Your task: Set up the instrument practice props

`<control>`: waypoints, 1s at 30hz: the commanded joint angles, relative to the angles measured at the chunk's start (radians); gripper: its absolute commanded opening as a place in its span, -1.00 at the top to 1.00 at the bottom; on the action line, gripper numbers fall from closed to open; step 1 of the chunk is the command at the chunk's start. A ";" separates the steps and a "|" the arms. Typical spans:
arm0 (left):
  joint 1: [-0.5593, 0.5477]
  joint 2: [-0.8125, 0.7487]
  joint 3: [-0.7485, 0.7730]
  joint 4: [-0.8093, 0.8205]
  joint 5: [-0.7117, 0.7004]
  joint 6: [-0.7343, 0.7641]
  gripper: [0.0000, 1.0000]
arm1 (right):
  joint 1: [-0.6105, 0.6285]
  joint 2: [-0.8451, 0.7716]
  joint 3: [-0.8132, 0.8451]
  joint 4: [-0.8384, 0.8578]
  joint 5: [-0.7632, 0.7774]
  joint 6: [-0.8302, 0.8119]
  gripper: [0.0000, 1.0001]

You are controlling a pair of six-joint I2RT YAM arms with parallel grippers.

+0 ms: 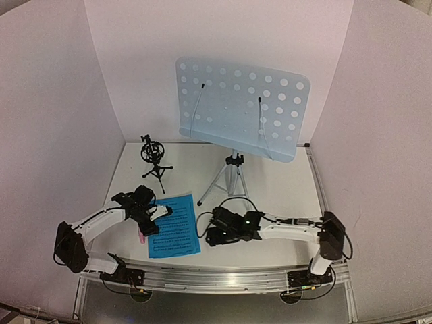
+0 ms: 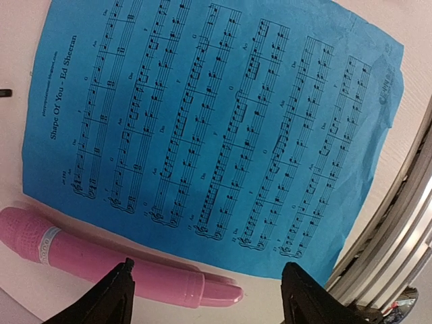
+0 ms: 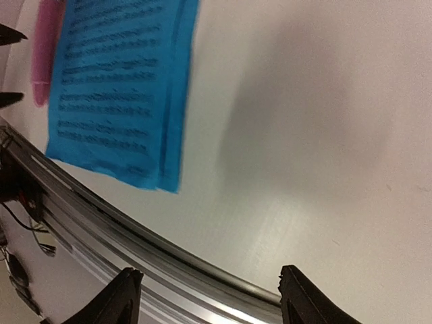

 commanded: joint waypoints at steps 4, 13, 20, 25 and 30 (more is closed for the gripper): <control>0.009 -0.083 -0.133 0.166 -0.091 0.136 -0.35 | -0.043 0.364 0.424 0.186 0.010 -0.039 -0.30; 0.013 -0.111 -0.237 0.341 -0.069 0.173 -0.31 | -0.157 0.560 0.546 0.288 0.007 0.067 -0.16; 0.013 -0.143 -0.333 0.461 -0.057 0.227 -0.31 | -0.186 0.685 0.637 0.312 -0.101 0.081 -0.01; 0.014 -0.140 -0.369 0.505 -0.056 0.267 -0.31 | -0.188 0.670 0.603 0.326 -0.110 0.081 0.05; 0.013 -0.130 -0.399 0.531 -0.057 0.305 -0.31 | -0.189 0.663 0.555 0.347 -0.146 0.094 0.04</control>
